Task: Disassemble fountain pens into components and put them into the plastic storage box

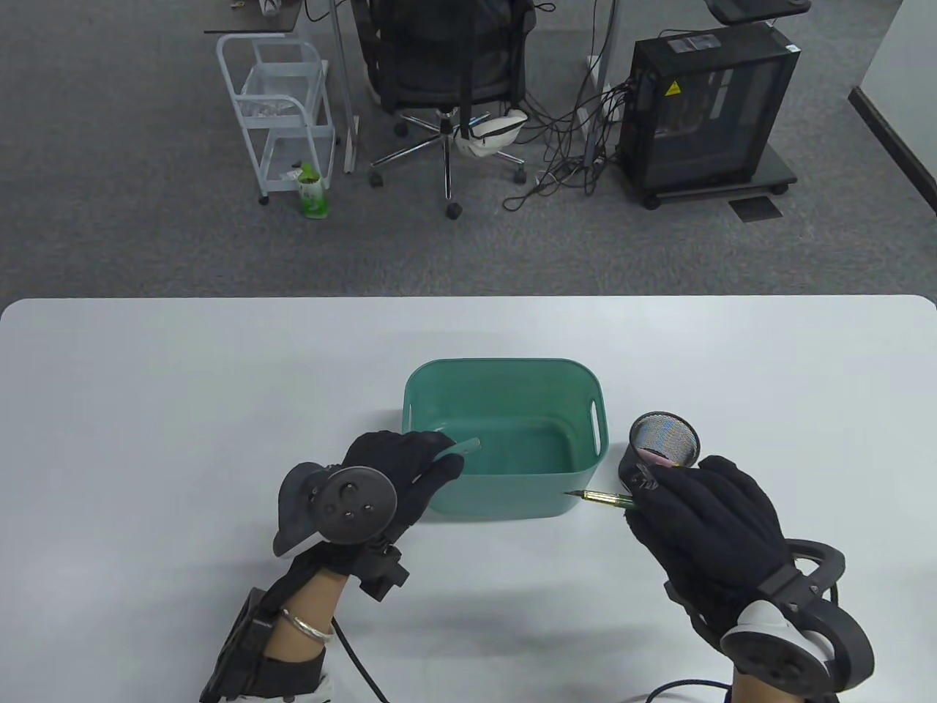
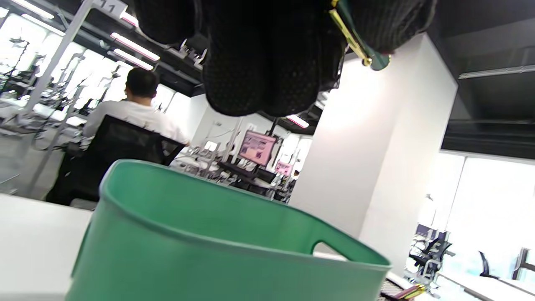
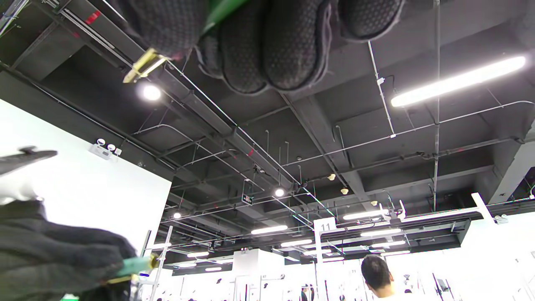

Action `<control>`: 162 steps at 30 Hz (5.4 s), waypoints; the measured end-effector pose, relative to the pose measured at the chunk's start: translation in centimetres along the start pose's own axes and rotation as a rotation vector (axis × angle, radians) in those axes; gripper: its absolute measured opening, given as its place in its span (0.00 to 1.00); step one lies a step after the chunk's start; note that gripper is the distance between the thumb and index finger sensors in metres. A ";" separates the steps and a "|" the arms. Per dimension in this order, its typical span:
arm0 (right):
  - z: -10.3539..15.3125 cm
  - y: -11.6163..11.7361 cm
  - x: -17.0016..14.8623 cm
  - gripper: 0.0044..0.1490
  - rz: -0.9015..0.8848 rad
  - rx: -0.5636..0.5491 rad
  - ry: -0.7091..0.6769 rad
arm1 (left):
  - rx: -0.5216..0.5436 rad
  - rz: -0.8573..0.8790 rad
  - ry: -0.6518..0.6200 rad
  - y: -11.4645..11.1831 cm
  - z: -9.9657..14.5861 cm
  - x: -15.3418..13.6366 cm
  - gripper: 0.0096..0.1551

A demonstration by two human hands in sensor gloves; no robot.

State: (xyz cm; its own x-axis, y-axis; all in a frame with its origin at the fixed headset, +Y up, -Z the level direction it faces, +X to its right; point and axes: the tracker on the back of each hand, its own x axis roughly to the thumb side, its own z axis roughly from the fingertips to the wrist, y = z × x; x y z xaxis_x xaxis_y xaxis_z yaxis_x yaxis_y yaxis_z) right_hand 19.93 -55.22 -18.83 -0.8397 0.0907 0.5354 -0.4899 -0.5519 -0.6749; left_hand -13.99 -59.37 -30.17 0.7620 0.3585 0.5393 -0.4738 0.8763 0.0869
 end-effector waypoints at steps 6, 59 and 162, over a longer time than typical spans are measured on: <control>0.1 -0.5 0.0 0.27 -0.019 -0.011 -0.001 | -0.058 -0.049 0.087 -1.9 -2.7 -0.4 0.27; -0.2 0.7 0.6 0.27 -0.012 0.048 -0.008 | 0.097 -0.160 -0.101 -2.4 1.7 3.6 0.43; 0.4 5.8 4.9 0.27 -0.021 0.226 -0.190 | 0.359 -0.234 -0.401 -1.6 6.9 7.4 0.27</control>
State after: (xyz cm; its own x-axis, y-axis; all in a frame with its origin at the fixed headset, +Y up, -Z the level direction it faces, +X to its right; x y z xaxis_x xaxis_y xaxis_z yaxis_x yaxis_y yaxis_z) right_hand 13.10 -58.32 -19.94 -0.7609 -0.0409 0.6476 -0.4241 -0.7240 -0.5440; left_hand -10.65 -60.29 -20.59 0.6710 -0.0427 0.7403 -0.4858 0.7289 0.4824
